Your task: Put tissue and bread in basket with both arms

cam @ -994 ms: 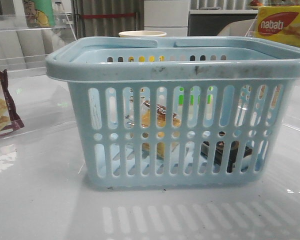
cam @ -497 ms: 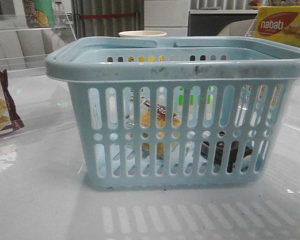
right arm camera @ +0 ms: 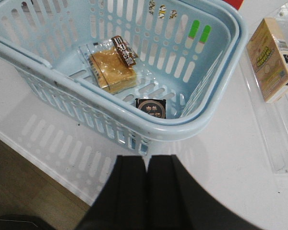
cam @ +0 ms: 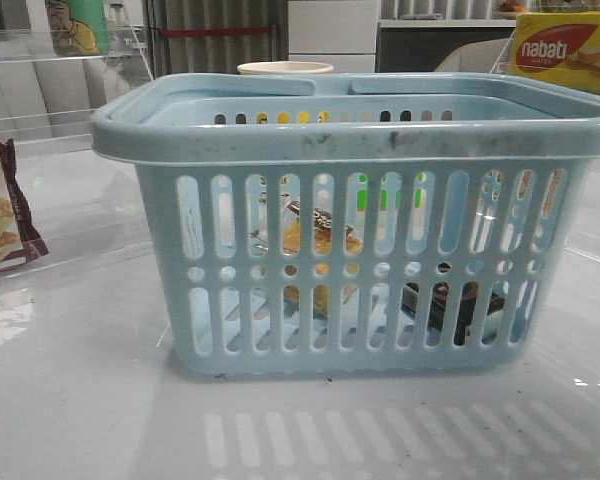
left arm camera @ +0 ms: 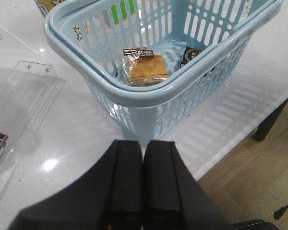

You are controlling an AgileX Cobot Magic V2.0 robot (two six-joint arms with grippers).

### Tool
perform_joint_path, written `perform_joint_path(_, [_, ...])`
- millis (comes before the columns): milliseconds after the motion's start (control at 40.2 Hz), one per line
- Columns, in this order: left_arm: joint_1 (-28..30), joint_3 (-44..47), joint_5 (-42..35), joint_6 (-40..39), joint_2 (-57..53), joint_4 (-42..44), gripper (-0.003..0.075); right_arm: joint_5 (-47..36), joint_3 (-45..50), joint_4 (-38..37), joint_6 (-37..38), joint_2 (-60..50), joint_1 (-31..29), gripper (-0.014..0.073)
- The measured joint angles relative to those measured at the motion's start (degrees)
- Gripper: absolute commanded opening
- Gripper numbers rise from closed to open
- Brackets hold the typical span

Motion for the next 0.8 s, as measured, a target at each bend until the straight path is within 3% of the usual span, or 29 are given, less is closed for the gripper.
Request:
perform_joint_path(124, [3.38,1.19,-1.57,0.00,-2.49,0.00,0.0092,0.04,0.00,0.00,-0.10,0.00,0.00,0.0055])
perform_joint_path(273, [12.55,6.35,-8.03,0.00,-8.31,0.00,0.0092,0.27,0.00,0.00,-0.10,0.00,0.00,0.0055])
perform_joint_path(621, [31.58,28.28,-26.68,0.00,-26.87,0.00,0.0092,0.31,0.00,0.00,-0.10,0.00,0.00,0.0055])
perform_joint_path(795, [36.09,37.77,-34.20,0.00,-32.57,-1.67,0.0092,0.31,0.00,0.00,-0.10,0.00,0.00,0.0055])
